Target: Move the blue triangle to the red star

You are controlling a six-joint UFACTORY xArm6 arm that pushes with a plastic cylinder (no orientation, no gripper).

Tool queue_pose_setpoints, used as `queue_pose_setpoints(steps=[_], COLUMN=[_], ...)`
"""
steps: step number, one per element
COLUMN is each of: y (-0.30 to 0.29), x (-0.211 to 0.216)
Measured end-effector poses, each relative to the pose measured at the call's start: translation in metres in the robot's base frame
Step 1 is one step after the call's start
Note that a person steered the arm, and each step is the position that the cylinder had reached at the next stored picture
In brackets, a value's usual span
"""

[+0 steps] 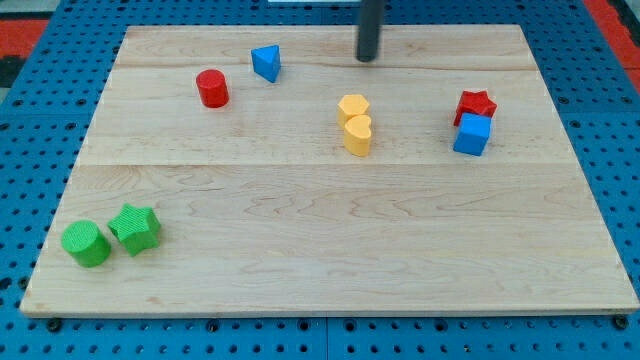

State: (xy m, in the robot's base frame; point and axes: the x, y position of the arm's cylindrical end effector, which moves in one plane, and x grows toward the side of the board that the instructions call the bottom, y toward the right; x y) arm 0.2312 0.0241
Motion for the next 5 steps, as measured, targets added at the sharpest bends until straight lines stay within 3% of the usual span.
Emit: queue_pose_setpoints(steps=[1,2,4,5], y=[-0.105,-0.135,0.059,0.005], x=[-0.019,0.019,0.073,0.053])
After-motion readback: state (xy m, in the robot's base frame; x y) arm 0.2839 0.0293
